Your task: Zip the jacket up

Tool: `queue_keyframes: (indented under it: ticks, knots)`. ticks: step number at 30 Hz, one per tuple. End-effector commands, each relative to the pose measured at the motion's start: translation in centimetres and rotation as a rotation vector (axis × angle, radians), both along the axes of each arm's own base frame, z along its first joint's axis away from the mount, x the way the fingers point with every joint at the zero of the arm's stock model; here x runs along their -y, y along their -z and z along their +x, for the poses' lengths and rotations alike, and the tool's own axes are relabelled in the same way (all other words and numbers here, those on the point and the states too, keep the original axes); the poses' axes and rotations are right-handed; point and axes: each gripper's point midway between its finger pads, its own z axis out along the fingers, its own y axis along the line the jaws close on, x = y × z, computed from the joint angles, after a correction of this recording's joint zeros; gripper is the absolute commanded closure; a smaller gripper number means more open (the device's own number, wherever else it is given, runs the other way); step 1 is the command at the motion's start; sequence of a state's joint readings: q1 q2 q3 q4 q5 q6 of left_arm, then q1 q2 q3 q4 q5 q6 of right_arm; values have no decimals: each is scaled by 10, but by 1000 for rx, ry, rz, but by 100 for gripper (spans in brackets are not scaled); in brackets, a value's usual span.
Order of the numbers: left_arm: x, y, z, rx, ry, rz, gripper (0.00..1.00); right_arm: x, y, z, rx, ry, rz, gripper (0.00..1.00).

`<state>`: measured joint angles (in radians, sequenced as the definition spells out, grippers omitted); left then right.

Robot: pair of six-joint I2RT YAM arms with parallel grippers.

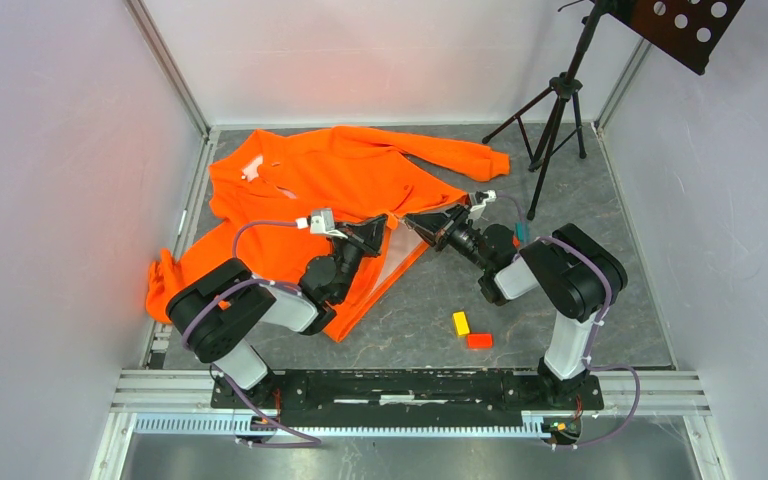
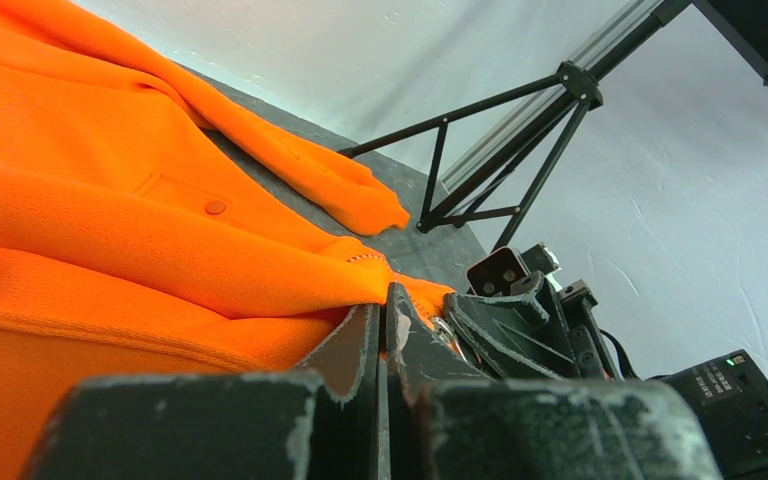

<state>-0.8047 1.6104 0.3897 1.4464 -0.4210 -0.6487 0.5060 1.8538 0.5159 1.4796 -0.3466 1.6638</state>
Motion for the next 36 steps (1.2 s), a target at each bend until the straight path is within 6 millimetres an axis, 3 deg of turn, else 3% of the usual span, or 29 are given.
queue_keyframes:
  ticks: [1,21,36]
  knots:
    - [-8,-16,3,65,-59,7,98,20,-119,-42,471,-13,262,100]
    - [-1,-12,4,48,-30,-9,98,14,-118,-43,464,-26,266,100]
    - [-11,-15,-1,55,-50,-10,98,21,-109,-35,454,11,240,100]
